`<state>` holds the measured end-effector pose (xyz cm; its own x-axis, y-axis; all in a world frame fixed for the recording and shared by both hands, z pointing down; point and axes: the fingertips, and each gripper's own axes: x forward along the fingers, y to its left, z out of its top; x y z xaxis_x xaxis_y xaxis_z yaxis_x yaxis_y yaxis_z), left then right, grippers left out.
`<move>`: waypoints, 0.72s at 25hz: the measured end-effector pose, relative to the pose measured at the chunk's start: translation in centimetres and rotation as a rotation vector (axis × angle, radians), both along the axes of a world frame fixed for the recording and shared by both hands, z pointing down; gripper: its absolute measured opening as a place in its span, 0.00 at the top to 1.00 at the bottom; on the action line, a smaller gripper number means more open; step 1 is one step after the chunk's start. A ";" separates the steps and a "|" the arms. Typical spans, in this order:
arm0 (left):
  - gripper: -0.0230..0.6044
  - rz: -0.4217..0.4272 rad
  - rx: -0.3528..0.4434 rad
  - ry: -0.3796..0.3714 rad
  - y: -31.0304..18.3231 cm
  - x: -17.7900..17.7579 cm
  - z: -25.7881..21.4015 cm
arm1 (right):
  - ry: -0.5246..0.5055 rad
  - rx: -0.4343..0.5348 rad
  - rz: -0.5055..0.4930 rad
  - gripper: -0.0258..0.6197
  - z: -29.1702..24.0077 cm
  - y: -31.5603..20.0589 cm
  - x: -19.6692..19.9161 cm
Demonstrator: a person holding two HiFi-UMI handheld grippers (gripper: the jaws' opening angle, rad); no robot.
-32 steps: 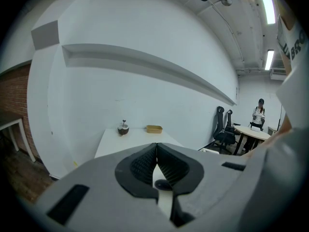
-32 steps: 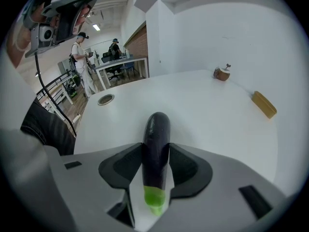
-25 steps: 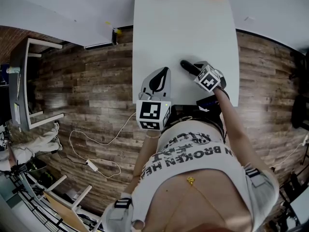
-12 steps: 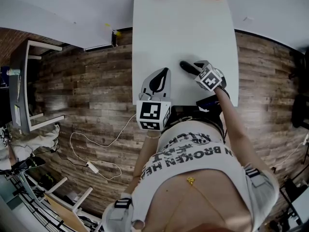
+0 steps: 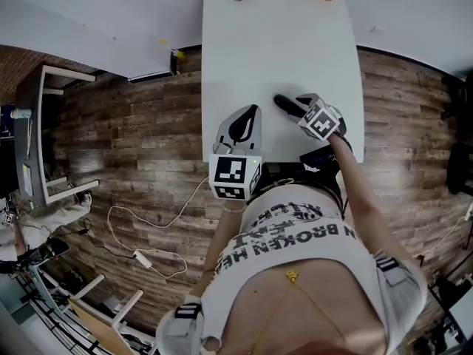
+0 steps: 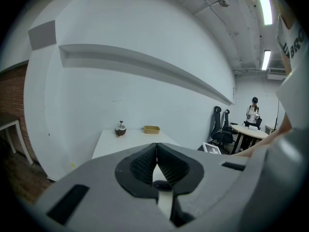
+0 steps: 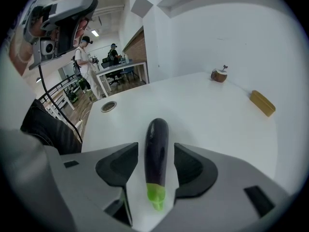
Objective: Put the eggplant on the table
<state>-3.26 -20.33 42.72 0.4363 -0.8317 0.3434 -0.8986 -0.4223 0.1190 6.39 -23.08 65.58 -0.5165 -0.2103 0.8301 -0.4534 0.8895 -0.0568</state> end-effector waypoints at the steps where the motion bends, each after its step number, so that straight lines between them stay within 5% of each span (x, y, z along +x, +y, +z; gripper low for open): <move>1: 0.95 0.002 0.001 -0.001 0.1 0.1 0.0 | -0.005 0.000 0.001 0.61 -0.1 0.1 0.0; 18: 0.95 0.038 0.004 -0.006 0.7 1.0 0.2 | -0.046 0.035 0.011 0.61 -2.2 0.2 0.4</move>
<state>-2.26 -19.63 42.87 0.4655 -0.8159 0.3430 -0.8827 -0.4564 0.1124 6.75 -22.87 63.42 -0.5515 -0.2450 0.7974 -0.4610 0.8862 -0.0466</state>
